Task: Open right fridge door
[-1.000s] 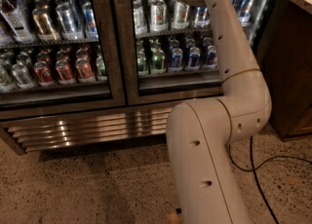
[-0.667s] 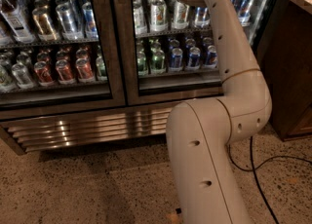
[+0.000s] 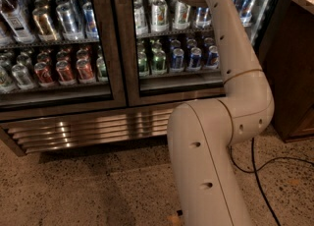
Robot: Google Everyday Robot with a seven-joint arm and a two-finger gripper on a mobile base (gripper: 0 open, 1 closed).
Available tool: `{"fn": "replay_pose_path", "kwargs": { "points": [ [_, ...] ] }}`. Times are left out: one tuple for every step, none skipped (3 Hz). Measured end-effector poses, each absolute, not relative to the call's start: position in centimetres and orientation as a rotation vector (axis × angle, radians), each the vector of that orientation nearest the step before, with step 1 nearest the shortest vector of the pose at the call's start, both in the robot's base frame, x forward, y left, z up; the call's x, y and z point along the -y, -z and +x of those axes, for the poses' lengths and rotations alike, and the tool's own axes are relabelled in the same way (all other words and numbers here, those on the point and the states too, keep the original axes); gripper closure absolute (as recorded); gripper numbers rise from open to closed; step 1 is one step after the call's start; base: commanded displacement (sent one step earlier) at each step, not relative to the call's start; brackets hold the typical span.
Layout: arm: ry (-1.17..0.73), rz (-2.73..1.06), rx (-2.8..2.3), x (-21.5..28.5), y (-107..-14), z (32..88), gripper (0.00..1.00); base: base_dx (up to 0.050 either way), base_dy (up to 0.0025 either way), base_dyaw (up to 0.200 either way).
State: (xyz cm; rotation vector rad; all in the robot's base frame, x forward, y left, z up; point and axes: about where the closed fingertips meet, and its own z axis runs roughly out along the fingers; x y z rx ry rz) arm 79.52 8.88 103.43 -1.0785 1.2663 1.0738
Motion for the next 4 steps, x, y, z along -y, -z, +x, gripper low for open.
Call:
{"fn": "replay_pose_path", "kwargs": {
  "points": [
    [-1.073,-1.078,-1.267,-8.88,-103.48,79.52,0.42,0.0,0.0,0.0],
    [-1.073,-1.077,-1.267,-8.89,-103.47,79.55,0.65,0.0,0.0,0.0],
    [-1.073,-1.077,-1.267,-8.77,-103.69,80.15,0.87,0.0,0.0,0.0],
    [-1.072,-1.075,-1.267,-8.9,-103.38,79.63,1.0,0.0,0.0,0.0]
  ]
}}
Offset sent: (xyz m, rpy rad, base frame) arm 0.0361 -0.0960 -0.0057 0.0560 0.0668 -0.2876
